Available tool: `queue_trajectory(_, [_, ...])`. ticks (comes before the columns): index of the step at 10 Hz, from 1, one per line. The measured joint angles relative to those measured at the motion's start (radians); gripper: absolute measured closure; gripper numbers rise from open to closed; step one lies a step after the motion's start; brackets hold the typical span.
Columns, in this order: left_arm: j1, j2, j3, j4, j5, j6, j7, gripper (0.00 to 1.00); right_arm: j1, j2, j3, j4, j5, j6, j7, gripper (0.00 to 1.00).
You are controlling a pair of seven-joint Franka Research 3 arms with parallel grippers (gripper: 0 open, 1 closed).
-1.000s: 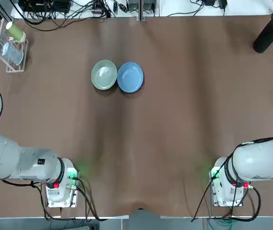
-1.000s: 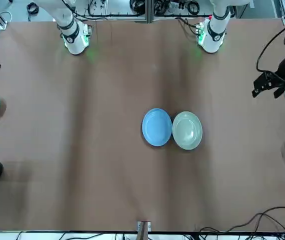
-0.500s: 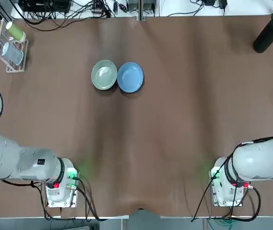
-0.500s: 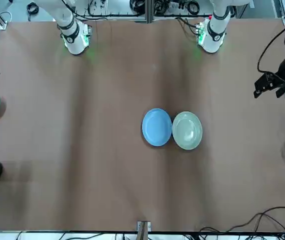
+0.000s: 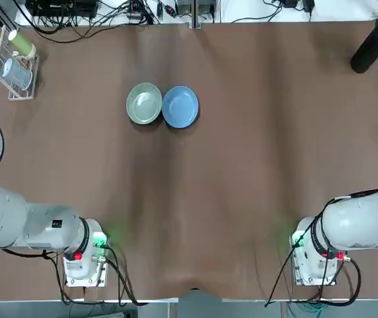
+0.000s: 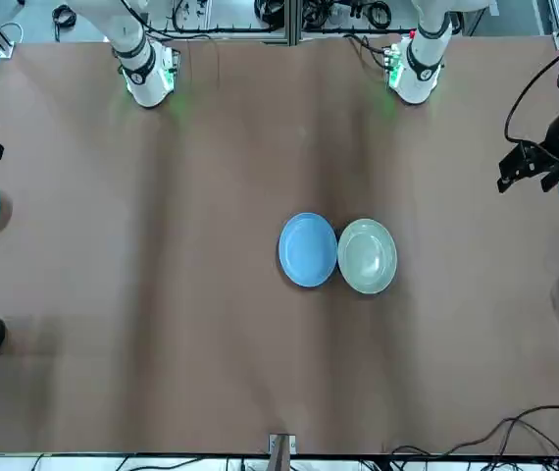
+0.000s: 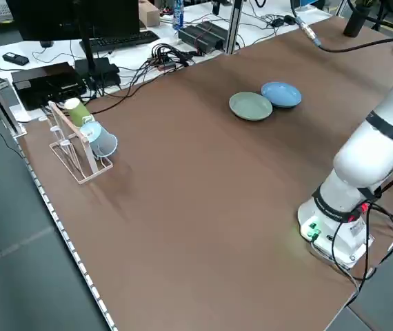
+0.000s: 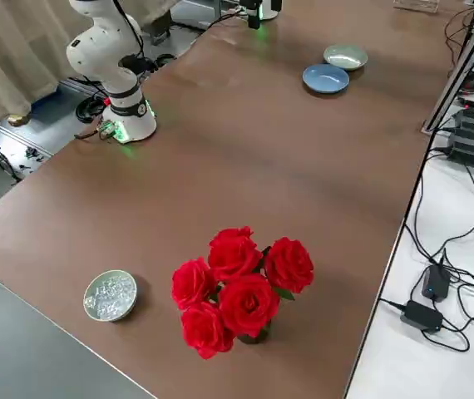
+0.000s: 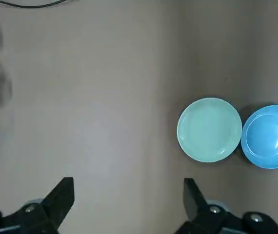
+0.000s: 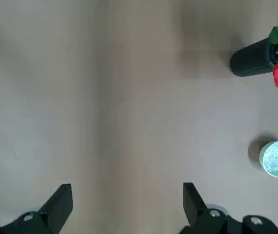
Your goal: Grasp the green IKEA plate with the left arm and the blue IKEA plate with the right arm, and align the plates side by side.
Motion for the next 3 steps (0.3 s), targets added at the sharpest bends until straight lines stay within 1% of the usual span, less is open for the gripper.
queue_trajectory(3, [0.0,0.0,0.0,0.0,0.0,-0.002,0.0,0.01,-0.001,0.0,-0.001,0.0,0.003,0.0,0.0,0.0])
